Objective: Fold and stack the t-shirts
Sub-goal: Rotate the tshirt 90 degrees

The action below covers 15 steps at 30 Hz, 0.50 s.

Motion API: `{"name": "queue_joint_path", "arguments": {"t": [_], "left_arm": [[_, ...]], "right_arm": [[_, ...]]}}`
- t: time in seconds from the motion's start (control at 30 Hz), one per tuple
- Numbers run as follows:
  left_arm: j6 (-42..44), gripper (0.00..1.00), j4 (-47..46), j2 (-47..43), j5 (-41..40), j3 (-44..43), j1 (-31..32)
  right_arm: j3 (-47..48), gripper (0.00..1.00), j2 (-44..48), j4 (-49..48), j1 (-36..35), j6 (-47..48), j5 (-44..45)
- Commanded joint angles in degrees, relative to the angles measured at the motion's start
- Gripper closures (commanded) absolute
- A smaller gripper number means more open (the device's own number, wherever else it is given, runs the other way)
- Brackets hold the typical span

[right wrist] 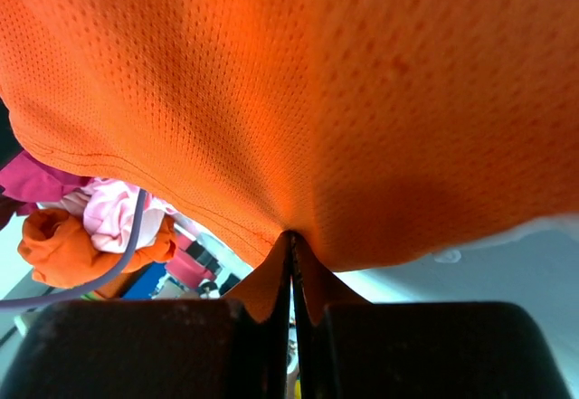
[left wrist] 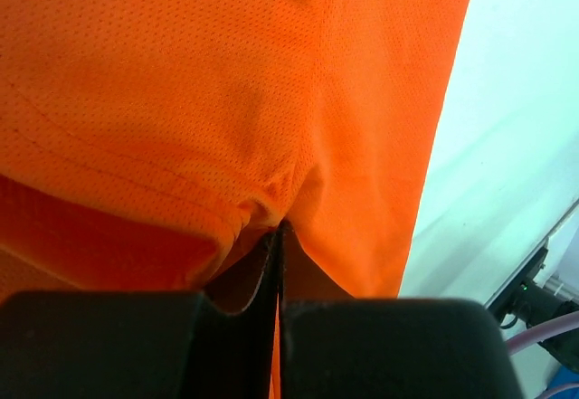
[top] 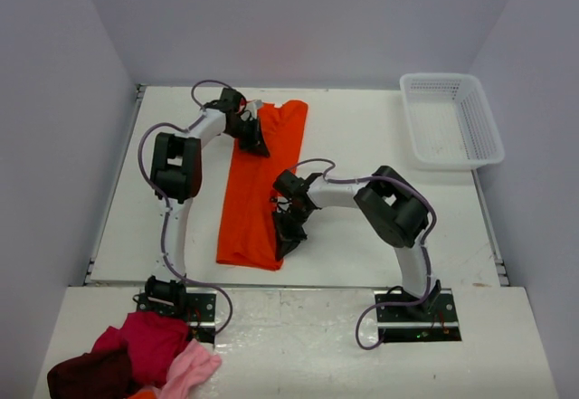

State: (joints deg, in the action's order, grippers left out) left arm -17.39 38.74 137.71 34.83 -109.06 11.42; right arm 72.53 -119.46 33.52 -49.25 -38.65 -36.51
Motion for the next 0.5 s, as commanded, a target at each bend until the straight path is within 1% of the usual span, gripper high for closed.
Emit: {"name": "queue_joint_path", "arguments": {"t": [0.0, 0.1, 0.47], "left_arm": [[1.04, 1.00, 2.57, 4.93, -3.10, -1.85, 2.29], [0.17, 1.00, 2.57, 5.81, -3.80, -3.09, 3.17], [-0.98, 1.00, 2.30, 7.40, -2.75, -4.59, 3.52]], "right_arm": [[-6.77, 1.00, -2.36, 1.91, 2.23, -0.10, 16.65], [-9.33, 1.00, -0.51, -0.12, 4.60, -1.42, 15.42], [-12.85, 1.00, 2.83, -0.21, 9.88, -0.55, 17.97]]}}
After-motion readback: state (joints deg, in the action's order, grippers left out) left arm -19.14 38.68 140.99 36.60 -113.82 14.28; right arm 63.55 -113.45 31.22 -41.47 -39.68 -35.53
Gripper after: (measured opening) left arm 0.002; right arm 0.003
